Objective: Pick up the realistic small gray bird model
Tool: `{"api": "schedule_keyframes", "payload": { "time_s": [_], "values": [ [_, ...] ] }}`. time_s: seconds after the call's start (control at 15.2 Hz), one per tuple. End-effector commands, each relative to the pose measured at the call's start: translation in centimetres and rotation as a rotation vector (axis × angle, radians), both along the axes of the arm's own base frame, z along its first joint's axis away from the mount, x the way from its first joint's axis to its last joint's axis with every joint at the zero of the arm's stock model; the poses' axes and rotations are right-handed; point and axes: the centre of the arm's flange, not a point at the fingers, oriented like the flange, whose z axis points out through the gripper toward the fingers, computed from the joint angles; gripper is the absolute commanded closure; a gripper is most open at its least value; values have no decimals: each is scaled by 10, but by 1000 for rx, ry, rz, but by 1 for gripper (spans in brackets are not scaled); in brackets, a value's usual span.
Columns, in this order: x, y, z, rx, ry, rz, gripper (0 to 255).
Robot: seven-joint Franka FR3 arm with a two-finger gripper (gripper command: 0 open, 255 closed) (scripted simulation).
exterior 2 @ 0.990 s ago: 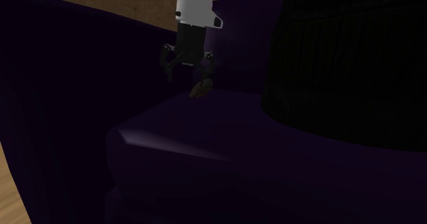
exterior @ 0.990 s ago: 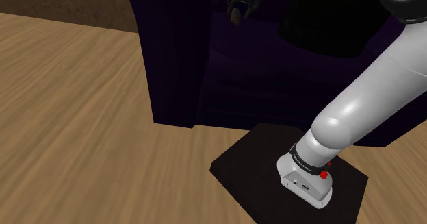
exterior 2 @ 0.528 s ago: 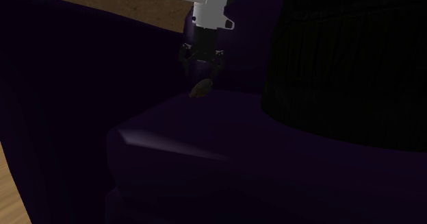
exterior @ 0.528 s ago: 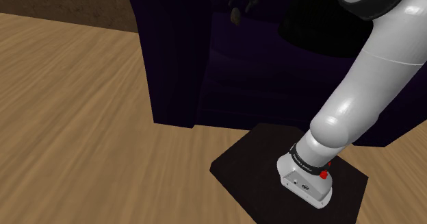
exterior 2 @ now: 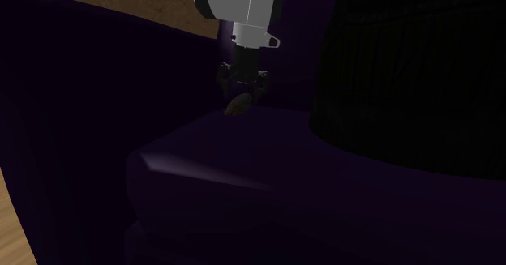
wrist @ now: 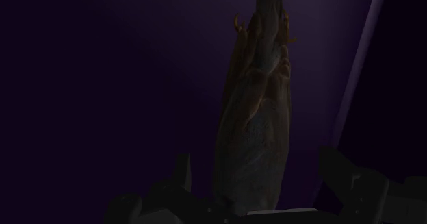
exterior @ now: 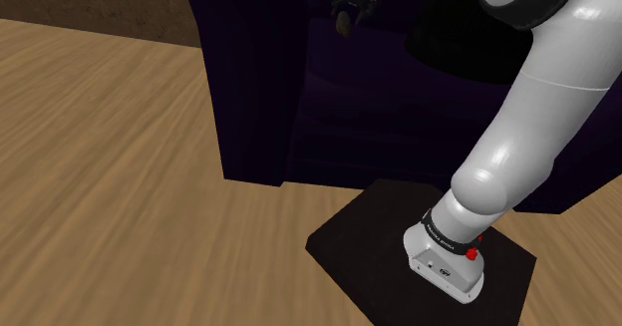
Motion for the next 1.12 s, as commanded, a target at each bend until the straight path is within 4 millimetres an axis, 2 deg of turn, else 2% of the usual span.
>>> {"api": "schedule_keyframes", "payload": {
  "time_s": [0.0, 0.07, 0.13, 0.73, 1.06],
  "values": [
    [-2, 1, -9, 0, 0, 0, 0],
    [-2, 1, -9, 0, 0, 0, 0],
    [-1, 2, -9, 0, 0, 0, 255],
    [-2, 1, -9, 0, 0, 0, 255],
    [-2, 1, 18, 0, 0, 0, 255]
  ]
}}
